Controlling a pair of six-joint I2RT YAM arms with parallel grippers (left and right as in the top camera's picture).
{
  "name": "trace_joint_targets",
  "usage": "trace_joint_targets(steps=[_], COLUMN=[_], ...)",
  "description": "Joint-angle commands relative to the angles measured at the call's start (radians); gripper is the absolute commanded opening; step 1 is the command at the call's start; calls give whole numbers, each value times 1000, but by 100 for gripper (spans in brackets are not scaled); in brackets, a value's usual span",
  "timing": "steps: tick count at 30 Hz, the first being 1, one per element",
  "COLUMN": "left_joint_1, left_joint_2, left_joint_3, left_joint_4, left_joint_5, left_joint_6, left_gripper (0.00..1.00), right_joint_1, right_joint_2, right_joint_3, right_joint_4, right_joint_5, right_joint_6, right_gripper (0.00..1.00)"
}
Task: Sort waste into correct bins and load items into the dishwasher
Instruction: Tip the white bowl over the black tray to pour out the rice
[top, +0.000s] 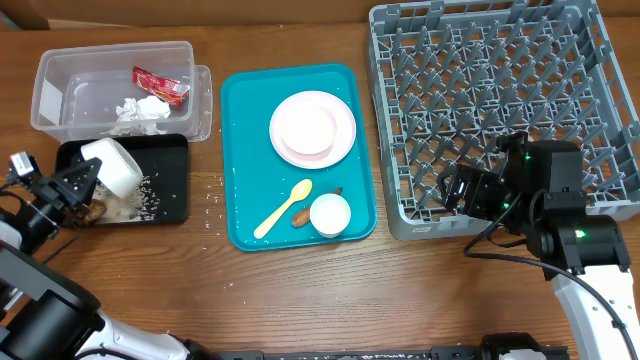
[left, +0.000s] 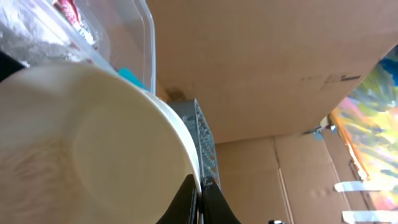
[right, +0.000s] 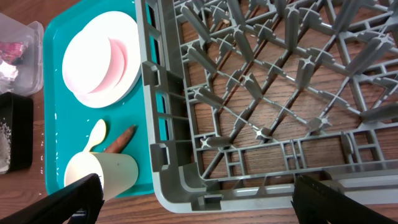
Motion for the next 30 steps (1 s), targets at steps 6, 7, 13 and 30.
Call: trace_joint_targets(steps=[6, 7, 13, 30], left_joint_1=[8, 8, -5, -319], left_joint_2=[4, 4, 4, -180], left_joint_3=[1, 1, 1, 29], left_joint_4=[228, 253, 311, 496], left_joint_5=[51, 51, 51, 21], left_joint_6=[-422, -449, -494, -481], left_gripper=[4, 4, 4, 4], right_joint_1=[6, 6, 6, 6], right_joint_2=[-3, -3, -3, -3], right_joint_3=[24, 25, 24, 24], right_joint_4=[3, 3, 3, 3], right_joint_5=[-1, -1, 0, 0], right_joint_6=[5, 5, 5, 5], right_gripper=[100, 100, 100, 100])
